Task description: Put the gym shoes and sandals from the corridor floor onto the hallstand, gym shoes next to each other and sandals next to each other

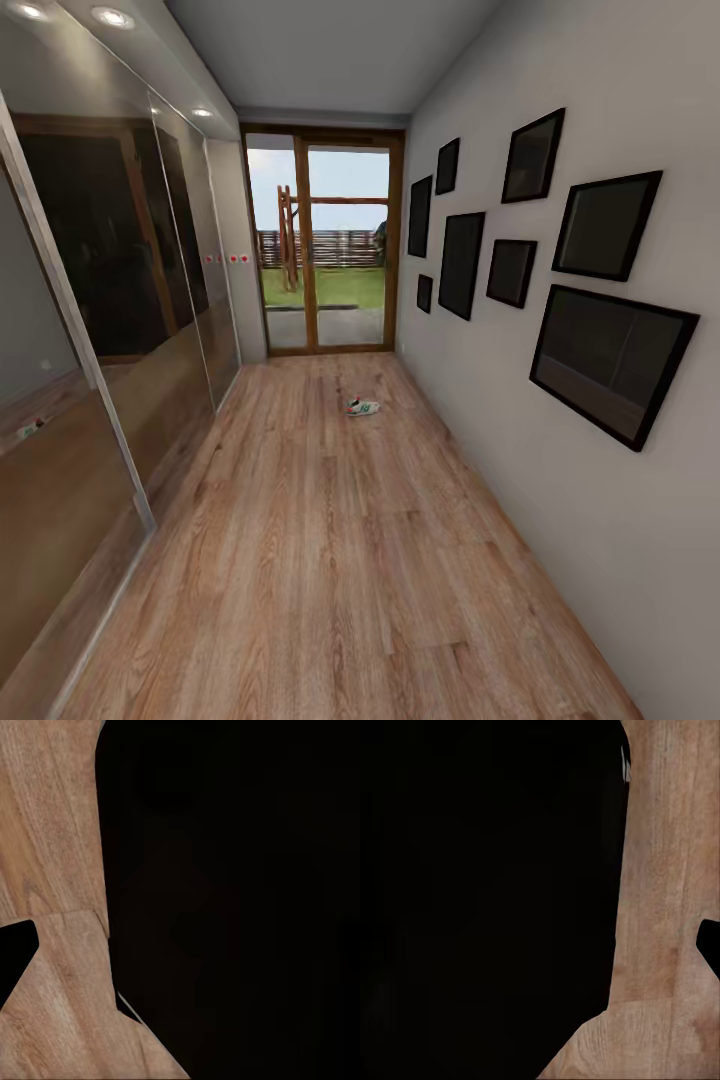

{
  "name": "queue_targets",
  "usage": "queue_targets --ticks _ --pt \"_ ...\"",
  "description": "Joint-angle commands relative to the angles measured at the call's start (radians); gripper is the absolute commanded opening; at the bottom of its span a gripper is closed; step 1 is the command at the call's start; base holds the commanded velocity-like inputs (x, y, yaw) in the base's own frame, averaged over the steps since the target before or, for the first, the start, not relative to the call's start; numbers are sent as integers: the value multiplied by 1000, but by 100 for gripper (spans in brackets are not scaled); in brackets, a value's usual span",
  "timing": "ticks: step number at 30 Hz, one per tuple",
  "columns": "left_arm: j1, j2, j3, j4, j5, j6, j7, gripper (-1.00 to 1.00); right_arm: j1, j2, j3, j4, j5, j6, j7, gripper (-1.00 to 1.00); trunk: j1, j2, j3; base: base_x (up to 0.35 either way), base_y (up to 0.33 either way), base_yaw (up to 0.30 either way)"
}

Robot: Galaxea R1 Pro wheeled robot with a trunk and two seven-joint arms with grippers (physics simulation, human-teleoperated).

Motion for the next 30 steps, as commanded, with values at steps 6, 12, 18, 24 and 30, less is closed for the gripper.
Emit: queue_targets --ticks 6,12,18,24,30 --pt "-2 -7 3 -8 3 6 -8 100 2 23 1 -20 5 0 2 100 0 0 0 0 0 0" --pt "-2 -9 4 -4 3 6 -8 100 2 39 0 -32 5 -5 2 100 0 0 0 0 0 0" --pt "-2 -9 5 -3 3 6 -8 100 2 49 -2 -41 3 -21 -1 100 0 0 0 0 0 0" --pt "-2 -8 1 -4 2 4 -8 100 2 52 -3 -45 1 -26 -3 100 0 0 0 0 0 0" --pt "-6 2 -3 -24 0 -22 -3 100 2 47 -1 -69 5 -34 -5 100 0 0 0 0 0 0"
